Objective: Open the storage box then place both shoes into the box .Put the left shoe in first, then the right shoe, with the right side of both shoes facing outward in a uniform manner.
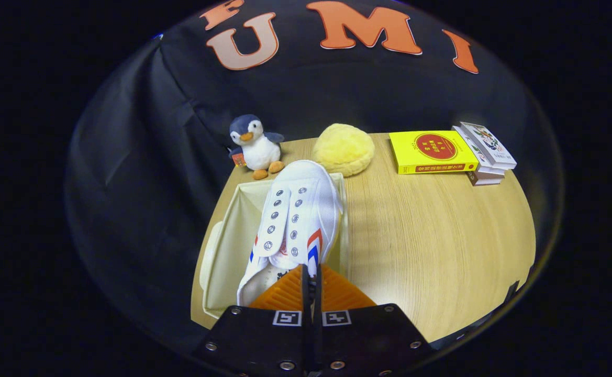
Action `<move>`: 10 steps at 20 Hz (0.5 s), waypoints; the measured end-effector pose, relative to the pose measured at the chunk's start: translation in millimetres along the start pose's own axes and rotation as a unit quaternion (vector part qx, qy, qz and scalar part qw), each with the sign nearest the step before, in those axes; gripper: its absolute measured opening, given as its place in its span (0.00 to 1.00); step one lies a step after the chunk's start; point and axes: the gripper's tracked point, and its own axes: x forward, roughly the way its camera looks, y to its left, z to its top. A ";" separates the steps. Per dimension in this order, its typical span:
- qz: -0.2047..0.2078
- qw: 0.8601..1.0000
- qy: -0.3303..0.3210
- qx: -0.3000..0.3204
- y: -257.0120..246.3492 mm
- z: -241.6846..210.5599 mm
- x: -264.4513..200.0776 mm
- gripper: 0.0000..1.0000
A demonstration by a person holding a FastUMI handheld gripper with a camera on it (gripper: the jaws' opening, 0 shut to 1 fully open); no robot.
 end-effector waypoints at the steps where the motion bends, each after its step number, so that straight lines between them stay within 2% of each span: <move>1: -0.013 1.000 0.009 -0.007 -3.0 -3.3 0.8 0.00; 3: -0.029 0.999 0.022 -0.015 -9.0 -7.4 -1.8 0.00; 6: -0.016 1.000 0.025 -0.004 -4.1 -9.2 -1.9 0.06; 7: -0.003 1.000 0.016 0.009 2.4 -4.5 -4.2 0.15; 8: -0.001 1.000 0.005 0.015 3.6 0.1 -5.0 0.18; 10: -0.007 1.000 -0.016 0.018 -1.6 7.2 -4.9 0.37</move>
